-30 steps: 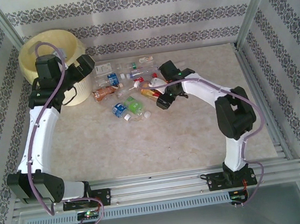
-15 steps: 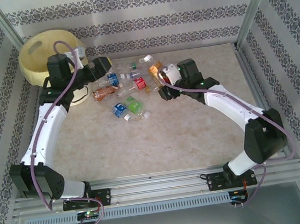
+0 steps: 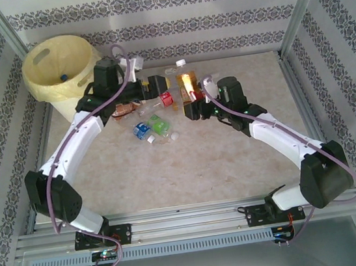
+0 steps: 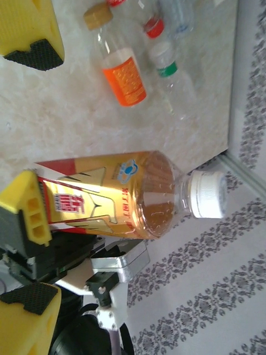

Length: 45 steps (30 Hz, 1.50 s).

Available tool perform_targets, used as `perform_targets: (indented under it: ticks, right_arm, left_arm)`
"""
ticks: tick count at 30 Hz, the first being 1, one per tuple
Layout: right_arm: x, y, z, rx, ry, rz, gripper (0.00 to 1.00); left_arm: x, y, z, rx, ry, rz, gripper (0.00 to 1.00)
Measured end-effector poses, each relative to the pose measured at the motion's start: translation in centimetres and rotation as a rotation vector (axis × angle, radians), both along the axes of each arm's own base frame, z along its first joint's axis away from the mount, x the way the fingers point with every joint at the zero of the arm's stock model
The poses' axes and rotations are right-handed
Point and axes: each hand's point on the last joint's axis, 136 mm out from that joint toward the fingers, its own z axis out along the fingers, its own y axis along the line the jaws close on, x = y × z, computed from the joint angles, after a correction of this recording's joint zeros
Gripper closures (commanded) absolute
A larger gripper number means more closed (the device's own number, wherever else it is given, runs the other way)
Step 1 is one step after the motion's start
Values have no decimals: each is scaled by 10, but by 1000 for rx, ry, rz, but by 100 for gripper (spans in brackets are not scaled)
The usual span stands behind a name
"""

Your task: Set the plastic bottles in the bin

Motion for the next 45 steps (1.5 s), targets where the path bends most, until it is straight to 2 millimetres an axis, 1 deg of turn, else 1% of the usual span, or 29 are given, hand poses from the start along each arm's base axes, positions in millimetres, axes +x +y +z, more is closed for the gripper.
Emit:
perform_targets:
  ticks: [4, 8, 11, 15, 17, 20, 21, 24, 25, 26, 27, 29, 31, 33, 35, 38, 41, 45]
  right_arm:
    - [-8, 16, 0, 20, 9, 45, 57]
    - [-8, 21, -5, 19, 18, 57, 57]
    - [-7, 21, -9, 15, 26, 57, 56]
    - [-7, 22, -11, 13, 30, 59, 55]
    - [-9, 25, -10, 15, 31, 69, 54]
    - [-11, 30, -7, 26, 35, 89, 53]
    - [-12, 31, -9, 27, 44, 89, 53]
    - [-12, 33, -12, 30, 61, 90, 51]
    - [-11, 33, -15, 29, 67, 89, 49]
    - [-11, 34, -16, 27, 71, 90, 46]
    - [-10, 34, -17, 26, 72, 90, 40]
    - [-10, 34, -16, 27, 71, 90, 33]
    - [-9, 34, -16, 27, 69, 91, 26]
    - [-10, 35, -14, 30, 65, 99, 15]
    - [-11, 37, -12, 35, 54, 111, 9]
    - [-11, 38, -6, 33, 17, 127, 3]
    - [-14, 35, 6, 24, -32, 136, 2]
    - [-18, 26, 26, 6, -110, 124, 2]
  left_arm:
    - [5, -21, -21, -13, 60, -46, 0]
    - [10, -37, -32, -13, 90, -77, 0]
    - [10, -45, -34, -11, 97, -88, 0]
    - [22, -46, -32, 19, 96, -45, 0]
    - [27, -46, -34, 30, 96, -28, 3]
    - [31, -48, -41, 40, 113, -22, 8]
    - [33, -49, -43, 41, 115, -21, 11]
    - [37, -51, -47, 38, 132, -14, 24]
    - [37, -52, -48, 36, 136, -16, 29]
    - [37, -52, -48, 34, 139, -16, 31]
    - [37, -53, -48, 34, 141, -15, 33]
    - [38, -52, -48, 28, 150, -11, 37]
    - [38, -52, -48, 25, 153, -8, 40]
    - [38, -52, -48, 22, 159, -5, 41]
    - [39, -51, -47, 18, 165, 1, 42]
    - [42, -48, -48, 18, 169, 18, 42]
    - [45, -43, -47, 16, 169, 33, 42]
    - [50, -30, -35, 14, 141, 77, 43]
